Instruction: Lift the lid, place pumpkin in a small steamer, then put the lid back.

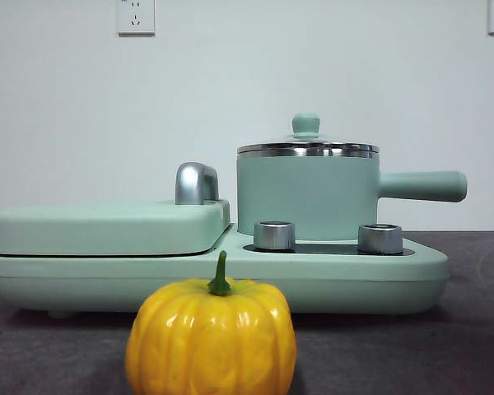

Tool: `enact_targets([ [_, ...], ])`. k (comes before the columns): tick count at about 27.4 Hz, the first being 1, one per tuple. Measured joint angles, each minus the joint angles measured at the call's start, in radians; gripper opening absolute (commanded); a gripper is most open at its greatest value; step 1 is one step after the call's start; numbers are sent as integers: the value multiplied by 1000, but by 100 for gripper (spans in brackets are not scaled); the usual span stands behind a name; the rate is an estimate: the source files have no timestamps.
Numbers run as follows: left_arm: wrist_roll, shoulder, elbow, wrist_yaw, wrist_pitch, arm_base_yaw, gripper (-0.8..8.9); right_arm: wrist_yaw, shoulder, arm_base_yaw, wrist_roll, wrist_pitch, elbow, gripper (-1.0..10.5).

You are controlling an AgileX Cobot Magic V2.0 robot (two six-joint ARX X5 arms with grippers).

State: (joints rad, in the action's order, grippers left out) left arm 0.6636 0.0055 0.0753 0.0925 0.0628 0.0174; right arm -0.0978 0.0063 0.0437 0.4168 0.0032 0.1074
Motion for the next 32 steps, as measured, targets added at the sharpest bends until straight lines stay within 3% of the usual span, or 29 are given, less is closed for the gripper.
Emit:
enact_targets([
  [4,-3,3,74,0,-46,0,10,0,0,0,4,-18,60,13],
  [11,-90,38,246,0,-200,0,10,-5,6,0,-29,-173,212,13],
  [17,-187,122,407,0,-336,0,10,-7,83,0,-103,-301,346,13],
  [26,-296,294,555,2,-349,0,10,-8,285,0,-238,-354,516,13],
  [32,-349,441,631,58,-378,0,10,-24,424,0,-313,-357,593,13],
])
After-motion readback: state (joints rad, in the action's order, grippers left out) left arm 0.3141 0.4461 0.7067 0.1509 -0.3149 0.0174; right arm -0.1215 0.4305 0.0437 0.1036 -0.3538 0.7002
